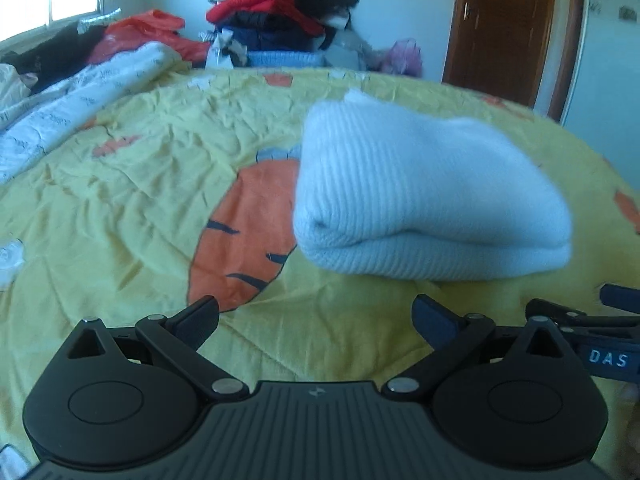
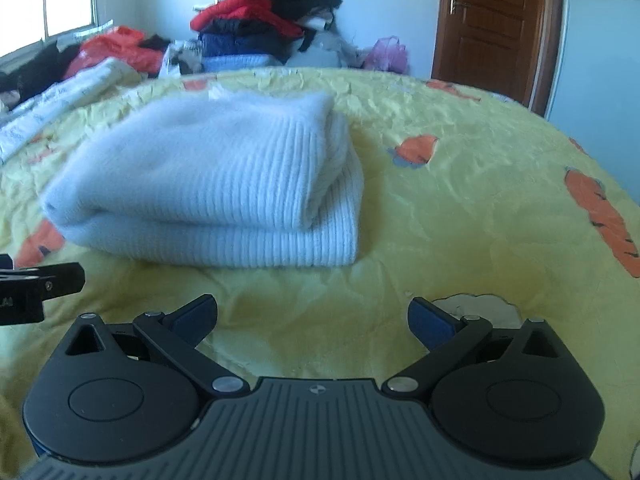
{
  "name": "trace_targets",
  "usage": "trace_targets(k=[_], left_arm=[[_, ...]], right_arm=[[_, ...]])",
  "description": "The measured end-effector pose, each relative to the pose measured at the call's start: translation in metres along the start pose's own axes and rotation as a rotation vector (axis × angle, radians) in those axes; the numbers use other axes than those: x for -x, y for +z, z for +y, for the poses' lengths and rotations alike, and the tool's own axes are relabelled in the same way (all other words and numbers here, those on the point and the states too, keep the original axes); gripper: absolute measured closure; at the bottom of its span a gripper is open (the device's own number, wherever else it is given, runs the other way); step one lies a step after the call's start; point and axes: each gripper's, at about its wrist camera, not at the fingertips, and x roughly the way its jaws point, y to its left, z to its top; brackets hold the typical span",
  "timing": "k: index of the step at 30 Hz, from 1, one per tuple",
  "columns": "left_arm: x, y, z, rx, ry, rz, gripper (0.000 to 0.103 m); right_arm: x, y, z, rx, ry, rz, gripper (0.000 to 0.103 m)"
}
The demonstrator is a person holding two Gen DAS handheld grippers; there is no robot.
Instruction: Fold small clothes
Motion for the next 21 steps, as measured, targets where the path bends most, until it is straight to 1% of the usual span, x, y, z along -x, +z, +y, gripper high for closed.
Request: trace_targets(k=[2,4,7,11,15,21], left_arm=[[0.014,0.001,0.0,0.009,-0.005,-0.023,0.0],[0.025,0.004,0.001,0.022,-0.035,-0.033,0.0],[0.033,0.007,-0.003,0.012,-0.043,-0.044,0.0],[0.034,0.01,-0.006,0.004,-0.051,-0.037,0.0],[0.031,0.009,-0.006,0.008,-0.059,-0.018,0.0],[0.031,0.009,-0.008,-0.001,-0.065,-0.014,0.0]], right_arm=[[0.009,0.001,0.0,-0.003,0.003,-0.016,0.0],[0.017,0.003,0.0,-0.013,0.008,-0.031,0.0],[0.023,0.004,0.0,-0.016,0.019,-0.034,0.0],[0.024,0.004,0.001,0.004,0.009,-0.035,0.0],[0.023,0.004,-0.003,-0.02,0.015,-0.023,0.0],[0.023,0.005,-0.003,-0.023,0.014,-0.025,0.0]])
